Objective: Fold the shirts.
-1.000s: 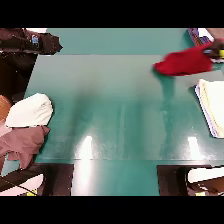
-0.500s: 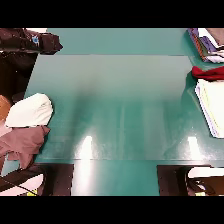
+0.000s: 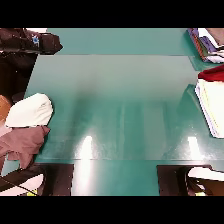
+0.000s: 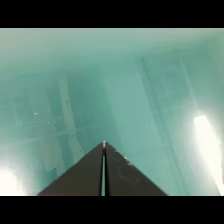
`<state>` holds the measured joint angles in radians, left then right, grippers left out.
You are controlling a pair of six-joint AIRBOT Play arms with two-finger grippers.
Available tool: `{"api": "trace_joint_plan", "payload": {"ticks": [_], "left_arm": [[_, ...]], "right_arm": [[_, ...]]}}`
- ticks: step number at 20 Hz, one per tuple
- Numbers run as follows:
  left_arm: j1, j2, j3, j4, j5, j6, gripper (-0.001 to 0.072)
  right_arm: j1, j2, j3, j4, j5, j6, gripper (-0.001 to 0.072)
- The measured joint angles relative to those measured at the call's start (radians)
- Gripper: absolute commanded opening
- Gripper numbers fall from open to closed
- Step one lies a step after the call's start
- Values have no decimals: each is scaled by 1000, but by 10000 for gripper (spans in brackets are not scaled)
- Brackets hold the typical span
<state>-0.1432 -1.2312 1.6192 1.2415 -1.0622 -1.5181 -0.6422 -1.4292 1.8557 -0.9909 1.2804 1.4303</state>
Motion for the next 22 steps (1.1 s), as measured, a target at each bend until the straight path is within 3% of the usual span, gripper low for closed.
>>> {"api": "trace_joint_plan", "payload": {"ticks": [5,6,7,8,9,16,22], "left_arm": [[0,0,0,0,-3,0,29],[0,0,0,0,-3,0,30],[0,0,0,0,-4,0,29],[0,0,0,0,-4,0,29],[0,0,0,0,-4,0,30],[0,0,0,0,-5,5,30],[0,0,0,-2,-8,5,30]], "right_arm": [[-80,120,-216,-152,66,0,23],[-100,146,-267,-186,79,0,83],[-123,174,-325,-224,93,0,327],[-146,200,-380,-257,102,0,490],[-171,224,-435,-283,109,0,516],[-251,343,-653,-329,110,0,514],[50,394,-593,-157,71,0,510]]}}
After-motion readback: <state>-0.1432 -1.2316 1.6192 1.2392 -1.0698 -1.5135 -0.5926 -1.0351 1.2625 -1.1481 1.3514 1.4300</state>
